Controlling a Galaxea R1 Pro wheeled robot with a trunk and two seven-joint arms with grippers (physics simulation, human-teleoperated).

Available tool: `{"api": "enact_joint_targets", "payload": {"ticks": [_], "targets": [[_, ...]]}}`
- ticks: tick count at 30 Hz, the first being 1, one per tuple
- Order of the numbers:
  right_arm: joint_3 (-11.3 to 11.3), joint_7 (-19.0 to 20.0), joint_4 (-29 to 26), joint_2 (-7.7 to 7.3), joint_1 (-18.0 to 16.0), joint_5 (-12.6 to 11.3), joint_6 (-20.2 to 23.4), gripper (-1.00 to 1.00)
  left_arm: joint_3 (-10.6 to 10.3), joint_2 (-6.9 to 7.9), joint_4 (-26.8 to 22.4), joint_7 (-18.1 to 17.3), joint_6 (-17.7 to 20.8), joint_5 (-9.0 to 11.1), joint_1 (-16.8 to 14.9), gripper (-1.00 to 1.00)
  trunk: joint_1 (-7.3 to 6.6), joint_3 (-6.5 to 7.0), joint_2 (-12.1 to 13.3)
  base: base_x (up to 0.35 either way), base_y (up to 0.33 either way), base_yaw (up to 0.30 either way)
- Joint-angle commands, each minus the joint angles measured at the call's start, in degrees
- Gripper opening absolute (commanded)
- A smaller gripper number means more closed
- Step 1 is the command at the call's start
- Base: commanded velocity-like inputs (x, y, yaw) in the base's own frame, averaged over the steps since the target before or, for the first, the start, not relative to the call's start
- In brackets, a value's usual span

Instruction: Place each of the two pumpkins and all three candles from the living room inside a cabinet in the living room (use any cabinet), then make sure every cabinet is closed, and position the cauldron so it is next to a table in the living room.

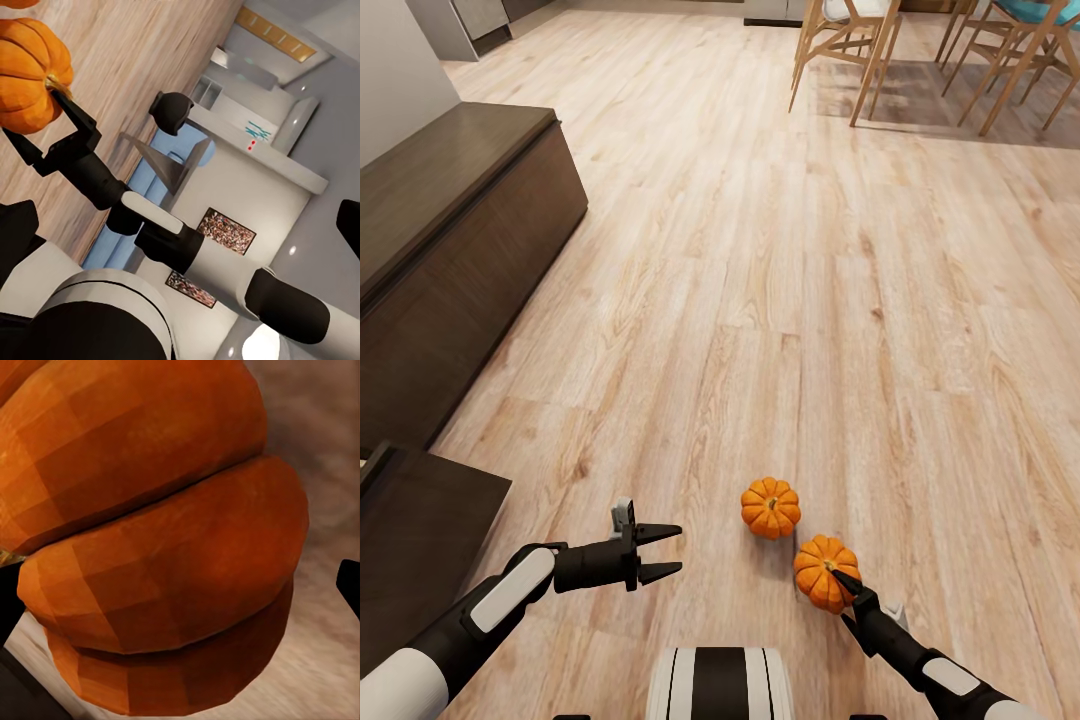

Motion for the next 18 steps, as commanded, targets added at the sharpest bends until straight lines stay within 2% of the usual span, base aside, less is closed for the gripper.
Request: {"api": "enact_joint_targets", "payload": {"ticks": [1,18], "targets": [[0.29,-1.81,0.18,-0.03,-0.02,-0.48,0.12,1.0,-0.18,0.04,0.06,-0.26,0.09,0.06,-0.07,1.0,0.0,-0.03,-0.01,0.0,0.0,0.0],[0.29,-1.81,0.18,-0.03,-0.02,-0.48,0.12,1.0,-0.18,0.04,0.04,-0.26,0.09,0.06,-0.07,1.0,0.0,-0.03,-0.01,0.0,0.0,0.0]]}}
